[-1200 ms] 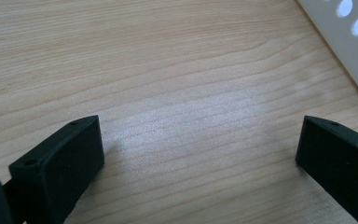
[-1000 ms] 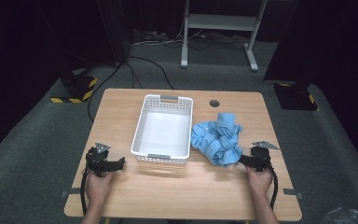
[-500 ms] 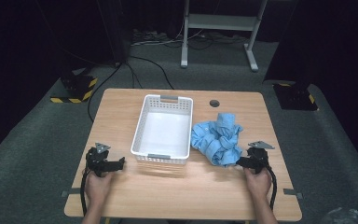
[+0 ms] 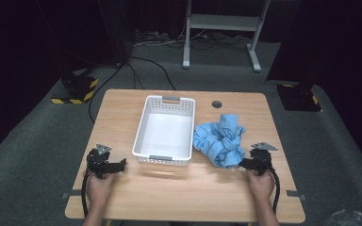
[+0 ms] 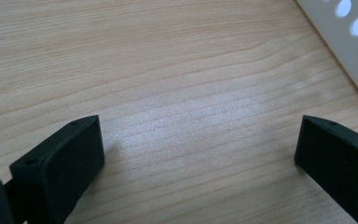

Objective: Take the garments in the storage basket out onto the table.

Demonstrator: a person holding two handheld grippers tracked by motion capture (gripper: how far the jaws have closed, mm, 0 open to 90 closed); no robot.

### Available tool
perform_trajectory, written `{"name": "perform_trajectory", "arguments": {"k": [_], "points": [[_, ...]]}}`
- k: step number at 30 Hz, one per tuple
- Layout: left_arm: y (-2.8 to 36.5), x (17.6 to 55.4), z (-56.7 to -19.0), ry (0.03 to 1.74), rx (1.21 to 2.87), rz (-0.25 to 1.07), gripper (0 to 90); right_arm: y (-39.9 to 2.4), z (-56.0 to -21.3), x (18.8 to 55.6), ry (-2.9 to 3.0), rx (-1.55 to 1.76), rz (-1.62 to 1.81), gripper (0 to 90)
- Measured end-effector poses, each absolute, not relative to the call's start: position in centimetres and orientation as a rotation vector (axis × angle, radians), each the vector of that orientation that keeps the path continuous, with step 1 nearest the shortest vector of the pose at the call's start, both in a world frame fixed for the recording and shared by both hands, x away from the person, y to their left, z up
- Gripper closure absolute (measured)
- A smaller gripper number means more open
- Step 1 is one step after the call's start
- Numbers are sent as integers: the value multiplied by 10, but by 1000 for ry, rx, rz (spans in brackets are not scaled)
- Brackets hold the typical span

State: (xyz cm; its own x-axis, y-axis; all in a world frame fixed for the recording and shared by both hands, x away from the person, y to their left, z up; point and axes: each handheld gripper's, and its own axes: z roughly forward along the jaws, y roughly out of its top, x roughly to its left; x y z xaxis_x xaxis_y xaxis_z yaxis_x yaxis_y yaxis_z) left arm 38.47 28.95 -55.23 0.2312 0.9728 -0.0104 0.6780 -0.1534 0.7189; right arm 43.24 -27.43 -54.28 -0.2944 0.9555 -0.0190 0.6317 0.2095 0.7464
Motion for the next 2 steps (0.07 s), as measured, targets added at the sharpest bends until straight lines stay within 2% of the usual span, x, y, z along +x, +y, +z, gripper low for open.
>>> {"name": "perform_trajectory", "arguments": {"k": [2], "points": [[289, 385, -552, 1512, 1905, 630, 16, -274, -543, 432, 2005, 1467, 882, 181]]}}
